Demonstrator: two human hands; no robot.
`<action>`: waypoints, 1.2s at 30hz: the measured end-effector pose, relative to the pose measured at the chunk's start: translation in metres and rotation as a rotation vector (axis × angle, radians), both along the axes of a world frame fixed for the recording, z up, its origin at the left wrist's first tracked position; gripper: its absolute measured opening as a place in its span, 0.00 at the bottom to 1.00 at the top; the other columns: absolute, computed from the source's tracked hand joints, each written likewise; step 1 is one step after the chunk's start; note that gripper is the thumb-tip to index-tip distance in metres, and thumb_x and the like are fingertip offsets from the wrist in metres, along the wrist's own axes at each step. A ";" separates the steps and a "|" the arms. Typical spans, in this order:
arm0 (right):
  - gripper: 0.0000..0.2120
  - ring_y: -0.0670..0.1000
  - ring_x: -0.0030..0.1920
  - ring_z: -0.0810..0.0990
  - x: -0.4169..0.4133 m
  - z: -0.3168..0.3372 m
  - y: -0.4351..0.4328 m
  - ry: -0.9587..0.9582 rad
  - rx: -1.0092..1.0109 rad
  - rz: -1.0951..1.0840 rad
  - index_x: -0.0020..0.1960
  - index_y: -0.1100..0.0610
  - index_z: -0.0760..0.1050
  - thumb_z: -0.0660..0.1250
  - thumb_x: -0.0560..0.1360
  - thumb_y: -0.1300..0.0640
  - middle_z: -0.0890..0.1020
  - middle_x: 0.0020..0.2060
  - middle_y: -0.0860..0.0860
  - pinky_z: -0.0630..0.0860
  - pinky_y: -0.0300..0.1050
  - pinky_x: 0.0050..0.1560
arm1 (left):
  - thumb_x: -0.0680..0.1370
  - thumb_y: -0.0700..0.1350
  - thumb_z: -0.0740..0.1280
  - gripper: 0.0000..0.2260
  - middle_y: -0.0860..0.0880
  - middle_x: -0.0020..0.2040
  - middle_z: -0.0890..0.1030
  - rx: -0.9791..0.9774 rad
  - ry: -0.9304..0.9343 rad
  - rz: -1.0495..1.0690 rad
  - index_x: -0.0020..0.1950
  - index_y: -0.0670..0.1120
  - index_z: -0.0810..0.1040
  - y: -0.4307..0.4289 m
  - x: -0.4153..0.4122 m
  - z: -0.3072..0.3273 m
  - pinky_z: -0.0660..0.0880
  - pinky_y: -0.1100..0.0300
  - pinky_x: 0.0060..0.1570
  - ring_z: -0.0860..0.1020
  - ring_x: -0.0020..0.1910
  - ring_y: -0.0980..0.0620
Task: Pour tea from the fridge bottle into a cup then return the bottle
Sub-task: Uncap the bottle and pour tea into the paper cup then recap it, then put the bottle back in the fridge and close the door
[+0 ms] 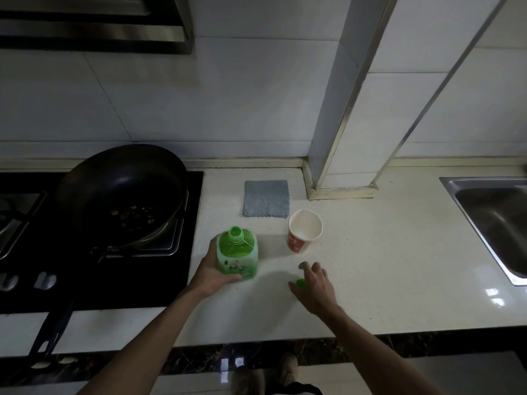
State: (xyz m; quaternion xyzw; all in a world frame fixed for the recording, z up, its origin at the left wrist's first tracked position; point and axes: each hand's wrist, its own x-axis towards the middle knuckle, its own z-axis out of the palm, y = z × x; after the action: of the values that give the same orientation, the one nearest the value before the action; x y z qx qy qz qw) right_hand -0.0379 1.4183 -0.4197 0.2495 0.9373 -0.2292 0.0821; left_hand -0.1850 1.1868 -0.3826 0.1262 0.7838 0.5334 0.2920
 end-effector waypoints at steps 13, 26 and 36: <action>0.12 0.51 0.43 0.75 0.000 0.001 -0.001 0.094 -0.112 0.085 0.53 0.56 0.68 0.70 0.76 0.57 0.77 0.46 0.52 0.72 0.38 0.38 | 0.62 0.43 0.82 0.51 0.57 0.59 0.75 0.018 0.174 -0.009 0.75 0.62 0.55 0.004 0.000 0.027 0.76 0.63 0.54 0.77 0.57 0.60; 0.09 0.46 0.49 0.82 -0.087 0.155 -0.065 0.687 -0.529 0.233 0.49 0.58 0.76 0.74 0.72 0.61 0.82 0.46 0.47 0.79 0.40 0.53 | 0.67 0.39 0.77 0.31 0.54 0.56 0.78 0.054 0.244 -0.050 0.65 0.53 0.69 0.006 0.001 0.041 0.75 0.72 0.47 0.78 0.53 0.60; 0.14 0.44 0.53 0.80 -0.096 0.146 -0.064 0.553 -0.398 0.334 0.58 0.54 0.79 0.74 0.73 0.57 0.83 0.53 0.45 0.78 0.41 0.54 | 0.65 0.45 0.78 0.33 0.55 0.58 0.77 0.009 0.228 -0.046 0.66 0.58 0.67 0.004 0.000 0.040 0.77 0.52 0.56 0.77 0.57 0.56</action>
State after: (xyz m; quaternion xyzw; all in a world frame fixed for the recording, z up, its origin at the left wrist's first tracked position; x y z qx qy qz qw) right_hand -0.1337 1.3539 -0.2733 0.0013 0.8889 -0.4489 -0.0911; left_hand -0.1849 1.1908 -0.3421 0.2053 0.8063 0.5125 0.2126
